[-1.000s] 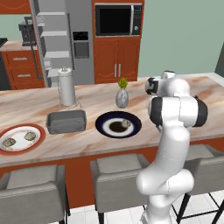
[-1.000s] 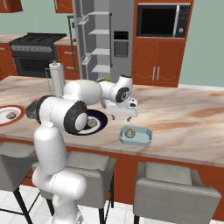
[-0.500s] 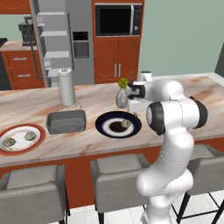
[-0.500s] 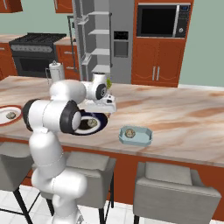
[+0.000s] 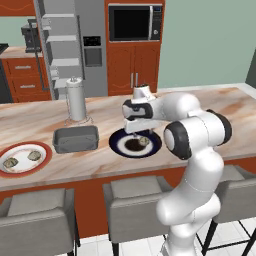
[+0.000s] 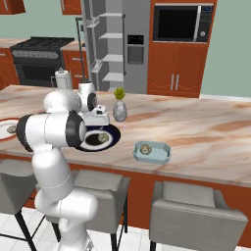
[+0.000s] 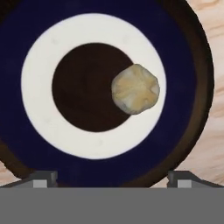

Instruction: Place two dumplings into each of the tupperware containers and then place the containers in the fridge.

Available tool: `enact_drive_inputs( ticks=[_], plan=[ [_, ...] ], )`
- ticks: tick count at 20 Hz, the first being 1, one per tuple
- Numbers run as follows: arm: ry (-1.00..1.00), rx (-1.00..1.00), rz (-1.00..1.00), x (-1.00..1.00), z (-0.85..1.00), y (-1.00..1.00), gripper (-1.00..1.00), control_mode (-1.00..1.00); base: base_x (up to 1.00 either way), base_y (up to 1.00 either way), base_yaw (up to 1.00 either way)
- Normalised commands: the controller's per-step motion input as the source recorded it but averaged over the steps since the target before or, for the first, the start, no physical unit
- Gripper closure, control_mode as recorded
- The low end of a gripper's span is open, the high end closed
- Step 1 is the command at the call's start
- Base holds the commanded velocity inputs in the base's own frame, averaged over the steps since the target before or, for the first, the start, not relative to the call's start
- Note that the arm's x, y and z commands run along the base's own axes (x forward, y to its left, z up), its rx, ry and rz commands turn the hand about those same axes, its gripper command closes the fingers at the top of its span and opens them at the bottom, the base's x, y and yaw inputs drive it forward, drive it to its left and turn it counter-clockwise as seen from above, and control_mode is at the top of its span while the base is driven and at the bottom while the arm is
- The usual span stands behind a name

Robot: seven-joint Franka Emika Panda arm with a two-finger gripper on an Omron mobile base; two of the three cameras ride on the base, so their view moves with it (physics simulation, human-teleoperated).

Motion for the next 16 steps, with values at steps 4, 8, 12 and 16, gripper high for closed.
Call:
enact_drive_inputs(
  ticks=[4,8,12,16],
  plan=[
    [0.00,-0.03,0.00,0.11,0.00,0.76,-1.00,-1.00,0.00,0.00,0.00],
    [0.00,0.01,0.00,0.22,-0.07,0.23,-1.00,-1.00,0.00,0.00,0.00],
    [0.00,0.03,0.00,0.23,-0.19,-0.57,-1.00,-1.00,0.00,0.00,0.00],
    [0.00,0.07,0.00,0.02,-0.26,-0.70,-1.00,-1.00,0.00,0.00,0.00]
  ],
)
